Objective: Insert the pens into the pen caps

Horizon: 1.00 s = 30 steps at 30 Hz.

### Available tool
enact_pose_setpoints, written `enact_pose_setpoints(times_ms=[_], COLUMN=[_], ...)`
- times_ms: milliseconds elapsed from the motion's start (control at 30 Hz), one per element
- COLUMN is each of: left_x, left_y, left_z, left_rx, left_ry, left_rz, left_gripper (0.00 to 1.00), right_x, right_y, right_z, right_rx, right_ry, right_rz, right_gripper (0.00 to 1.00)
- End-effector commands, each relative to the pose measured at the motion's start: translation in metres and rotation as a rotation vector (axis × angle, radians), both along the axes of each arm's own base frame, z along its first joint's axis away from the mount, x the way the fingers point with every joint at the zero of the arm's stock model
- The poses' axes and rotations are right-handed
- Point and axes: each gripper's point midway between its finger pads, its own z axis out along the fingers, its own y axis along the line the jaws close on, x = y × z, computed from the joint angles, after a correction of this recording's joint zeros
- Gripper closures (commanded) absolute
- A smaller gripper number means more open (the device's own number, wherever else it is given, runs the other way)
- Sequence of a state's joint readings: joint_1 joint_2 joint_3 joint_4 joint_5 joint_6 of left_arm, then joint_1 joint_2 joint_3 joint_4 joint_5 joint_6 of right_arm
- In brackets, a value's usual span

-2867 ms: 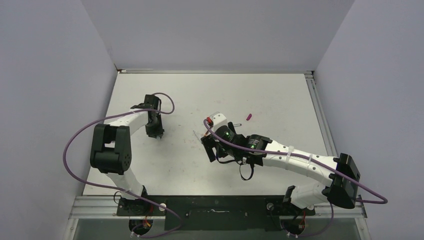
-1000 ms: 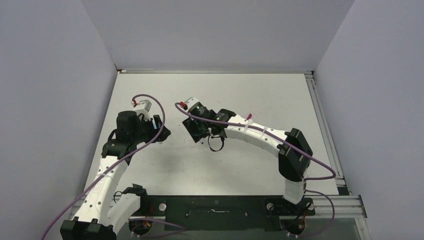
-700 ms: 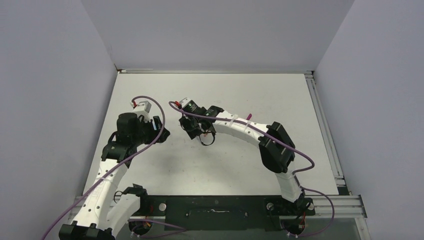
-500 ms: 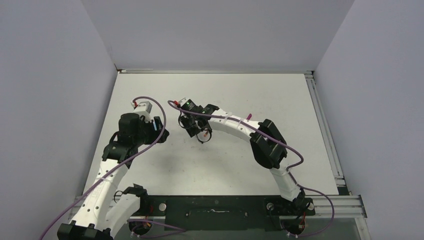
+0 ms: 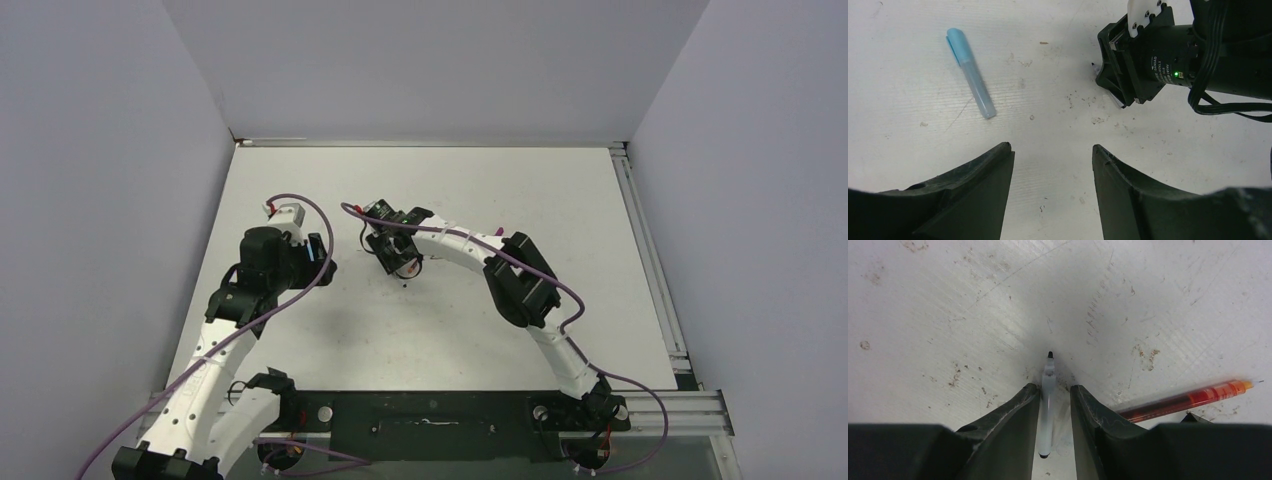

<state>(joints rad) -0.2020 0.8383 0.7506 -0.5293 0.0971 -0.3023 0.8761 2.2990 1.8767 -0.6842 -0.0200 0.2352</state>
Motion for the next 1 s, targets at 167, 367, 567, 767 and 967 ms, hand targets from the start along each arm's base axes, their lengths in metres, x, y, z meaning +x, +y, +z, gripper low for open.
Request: enact_pose_setpoints(times_ms=[167,367,567,767,967], left_x=[0.007,0.006,0.005,0.002,-0.004], left_y=[0.001,0.000,-0.001,-0.006,-0.014], left_z=[0.019,0.018,0.019,0.019,0.024], left_rx=[0.011,0.012,0.007,-0.001,-0.036], left_ry=[-0.065,-0.061,-0.063,-0.063,-0.082], left_rz=[0.003,0.001,-0.005,-0.027,-0.069], left_gripper=[0.43,0.43,0.43,0.43,0.43], right_x=[0.003,-0.002,-0.004,0.005,0.005], right_y=[0.005,0.002,0.009,0.019,0.020], right_z=[0.000,-0.010,-0.003,0.030,0.074], right_rx=[0.017,-0.001,0.027,0.112,0.219], right_ry=[0.001,0.021,0.028,-0.016,-0.061], right_rz=[0.010,0.016,0.028,-0.018,-0.062], right_gripper=[0.75,0.87,0.95,0.95,0.95])
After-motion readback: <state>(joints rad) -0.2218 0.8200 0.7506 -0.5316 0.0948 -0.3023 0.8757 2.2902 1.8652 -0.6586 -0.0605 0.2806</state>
